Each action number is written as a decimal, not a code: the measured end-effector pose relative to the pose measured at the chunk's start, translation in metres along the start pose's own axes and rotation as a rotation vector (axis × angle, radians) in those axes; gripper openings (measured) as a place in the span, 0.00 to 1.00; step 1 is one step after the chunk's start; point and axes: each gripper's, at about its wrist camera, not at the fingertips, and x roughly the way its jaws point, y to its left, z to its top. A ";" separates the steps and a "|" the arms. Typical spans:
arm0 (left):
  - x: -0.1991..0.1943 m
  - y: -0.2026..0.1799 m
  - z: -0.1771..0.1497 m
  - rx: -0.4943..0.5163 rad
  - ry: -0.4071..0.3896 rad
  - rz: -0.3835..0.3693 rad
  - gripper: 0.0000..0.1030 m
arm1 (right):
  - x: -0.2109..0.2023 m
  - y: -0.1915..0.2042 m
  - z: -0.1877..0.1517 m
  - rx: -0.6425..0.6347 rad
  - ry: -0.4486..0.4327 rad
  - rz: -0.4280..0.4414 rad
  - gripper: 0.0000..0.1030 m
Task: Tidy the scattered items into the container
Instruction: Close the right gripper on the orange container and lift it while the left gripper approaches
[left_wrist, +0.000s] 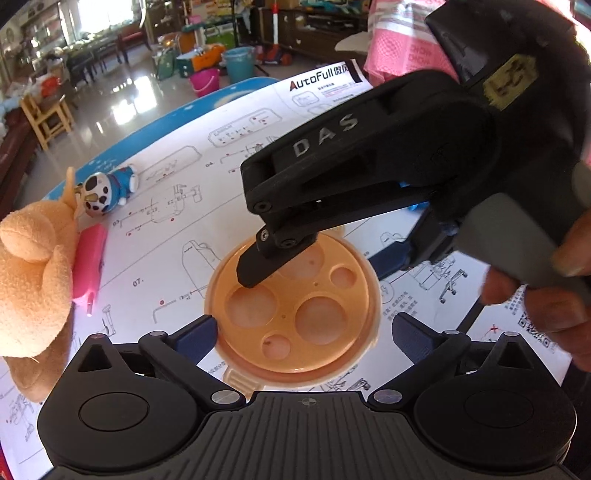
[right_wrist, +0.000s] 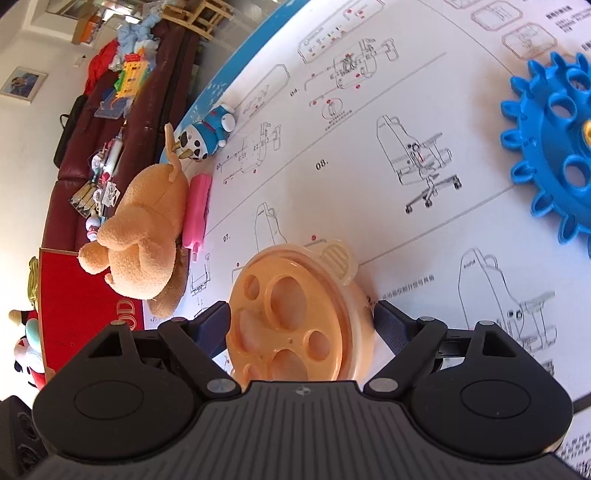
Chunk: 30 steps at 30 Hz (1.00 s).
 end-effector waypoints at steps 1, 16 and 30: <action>0.000 0.001 0.000 -0.004 0.001 0.003 1.00 | -0.002 0.002 -0.002 0.000 0.004 0.002 0.86; -0.008 0.037 -0.028 -0.177 0.034 0.002 0.90 | -0.024 0.052 -0.027 -0.083 0.016 0.117 0.88; -0.024 0.057 -0.044 -0.265 0.027 0.017 0.61 | -0.015 0.048 -0.039 -0.067 0.013 0.058 0.89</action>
